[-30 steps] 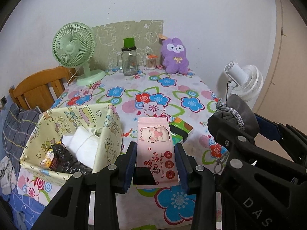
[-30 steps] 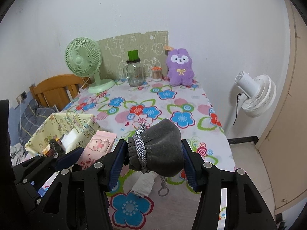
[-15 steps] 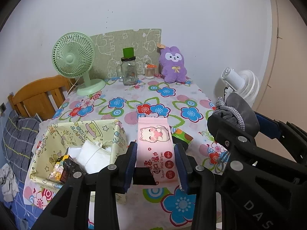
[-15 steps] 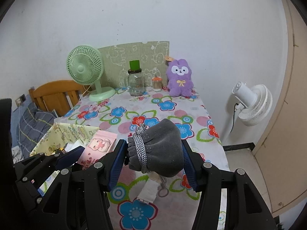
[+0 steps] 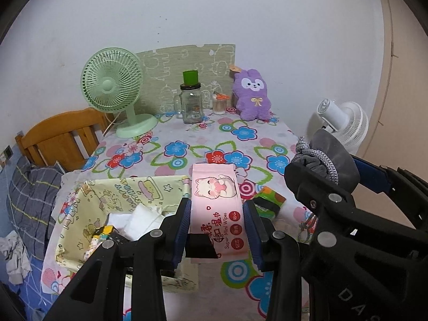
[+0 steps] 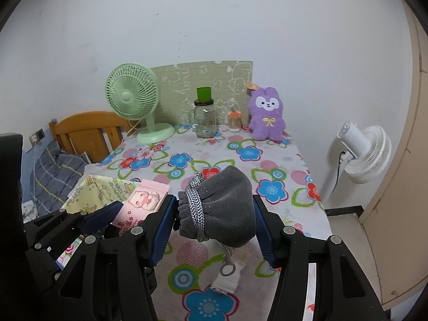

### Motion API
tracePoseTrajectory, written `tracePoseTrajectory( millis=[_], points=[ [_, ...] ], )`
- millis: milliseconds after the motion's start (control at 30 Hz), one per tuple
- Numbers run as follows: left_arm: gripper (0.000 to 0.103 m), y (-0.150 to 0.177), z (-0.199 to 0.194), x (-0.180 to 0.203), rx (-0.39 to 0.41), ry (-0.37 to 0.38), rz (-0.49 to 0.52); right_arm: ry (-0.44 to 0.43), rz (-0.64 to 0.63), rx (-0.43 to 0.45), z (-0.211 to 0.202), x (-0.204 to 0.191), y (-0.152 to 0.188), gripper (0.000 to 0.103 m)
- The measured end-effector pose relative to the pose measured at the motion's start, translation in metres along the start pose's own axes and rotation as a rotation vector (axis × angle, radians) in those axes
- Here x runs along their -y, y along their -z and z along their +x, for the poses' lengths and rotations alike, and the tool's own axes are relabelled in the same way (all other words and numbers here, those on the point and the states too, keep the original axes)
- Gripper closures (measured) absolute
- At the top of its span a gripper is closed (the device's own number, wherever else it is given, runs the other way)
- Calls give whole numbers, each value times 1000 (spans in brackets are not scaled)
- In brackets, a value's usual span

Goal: Organize soft objects
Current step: 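Lift the pouch with the right gripper while the left gripper carries the wipes pack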

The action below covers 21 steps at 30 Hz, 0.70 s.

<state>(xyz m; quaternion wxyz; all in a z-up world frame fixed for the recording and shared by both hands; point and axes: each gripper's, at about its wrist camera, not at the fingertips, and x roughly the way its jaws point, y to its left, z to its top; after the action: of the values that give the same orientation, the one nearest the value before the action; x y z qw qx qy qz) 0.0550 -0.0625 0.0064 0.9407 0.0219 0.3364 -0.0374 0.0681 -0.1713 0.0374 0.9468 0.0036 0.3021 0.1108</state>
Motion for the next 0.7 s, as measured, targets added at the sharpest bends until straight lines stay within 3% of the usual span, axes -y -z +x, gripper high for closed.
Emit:
tracePoseTrajectory(
  millis=[700],
  points=[
    [63,1,9,-59,1,-65,-38,-83,-55,-31,34,-58,-11,44]
  ],
)
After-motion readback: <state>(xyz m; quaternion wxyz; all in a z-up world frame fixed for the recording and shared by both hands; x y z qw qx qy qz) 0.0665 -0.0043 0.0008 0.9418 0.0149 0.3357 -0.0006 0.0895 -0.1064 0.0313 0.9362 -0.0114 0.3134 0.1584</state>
